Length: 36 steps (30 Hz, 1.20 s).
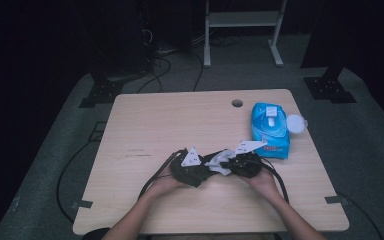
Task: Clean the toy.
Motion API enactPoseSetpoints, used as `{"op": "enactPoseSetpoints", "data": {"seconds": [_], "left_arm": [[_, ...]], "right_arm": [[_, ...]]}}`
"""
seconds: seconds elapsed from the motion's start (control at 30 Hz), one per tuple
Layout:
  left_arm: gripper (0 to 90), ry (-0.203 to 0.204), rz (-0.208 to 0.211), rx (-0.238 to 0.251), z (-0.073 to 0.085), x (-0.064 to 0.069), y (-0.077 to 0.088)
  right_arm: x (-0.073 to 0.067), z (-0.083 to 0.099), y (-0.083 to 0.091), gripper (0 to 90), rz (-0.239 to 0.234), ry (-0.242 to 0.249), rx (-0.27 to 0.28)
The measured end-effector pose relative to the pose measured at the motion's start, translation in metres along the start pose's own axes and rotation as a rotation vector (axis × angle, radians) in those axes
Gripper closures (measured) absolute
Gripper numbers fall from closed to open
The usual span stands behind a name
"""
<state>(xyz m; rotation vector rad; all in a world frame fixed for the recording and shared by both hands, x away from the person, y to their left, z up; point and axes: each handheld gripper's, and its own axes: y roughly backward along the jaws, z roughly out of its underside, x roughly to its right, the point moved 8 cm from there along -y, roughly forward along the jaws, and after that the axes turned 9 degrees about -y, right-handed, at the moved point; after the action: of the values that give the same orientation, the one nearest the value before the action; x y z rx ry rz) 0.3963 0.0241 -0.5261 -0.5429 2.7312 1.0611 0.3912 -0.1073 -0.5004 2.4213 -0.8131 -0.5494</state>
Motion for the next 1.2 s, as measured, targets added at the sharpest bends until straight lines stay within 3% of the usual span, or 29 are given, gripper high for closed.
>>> {"op": "enactPoseSetpoints", "data": {"seconds": [0.1,0.13,0.17,0.27,0.4,0.57,0.73,0.97,1.2], "left_arm": [[23.9,0.0,-0.003,0.0,-0.001,0.001,0.0],[23.9,0.0,-0.003,0.0,-0.001,0.001,0.0],[23.9,-0.006,-0.003,-0.008,0.0,0.0,0.001],[23.9,0.008,-0.003,-0.008,0.003,-0.001,0.002],[23.9,-0.006,-0.008,-0.003,0.001,-0.002,0.003],[23.9,0.002,0.002,-0.008,0.004,-0.002,0.002],[23.9,0.0,0.0,-0.005,0.002,-0.002,0.003],[23.8,-0.017,0.015,-0.012,0.003,0.001,0.0],[23.8,-0.013,0.012,-0.01,0.003,0.0,0.0]], "right_arm": [[-0.022,-0.005,-0.017,81.3,-0.063,0.02,-0.002],[-0.022,-0.005,-0.017,81.3,-0.063,0.02,-0.002],[-0.035,-0.009,-0.027,81.3,-0.098,0.041,-0.011],[-0.04,-0.013,-0.035,81.3,-0.099,0.063,-0.016],[-0.024,-0.023,-0.035,81.3,-0.034,0.059,0.019],[0.017,-0.025,-0.019,81.4,0.082,-0.005,0.046],[0.04,-0.016,0.001,81.3,0.13,-0.04,0.052],[0.036,0.002,0.017,81.3,0.112,-0.039,0.047],[0.02,0.011,0.022,81.3,0.061,-0.011,-0.011]]}}
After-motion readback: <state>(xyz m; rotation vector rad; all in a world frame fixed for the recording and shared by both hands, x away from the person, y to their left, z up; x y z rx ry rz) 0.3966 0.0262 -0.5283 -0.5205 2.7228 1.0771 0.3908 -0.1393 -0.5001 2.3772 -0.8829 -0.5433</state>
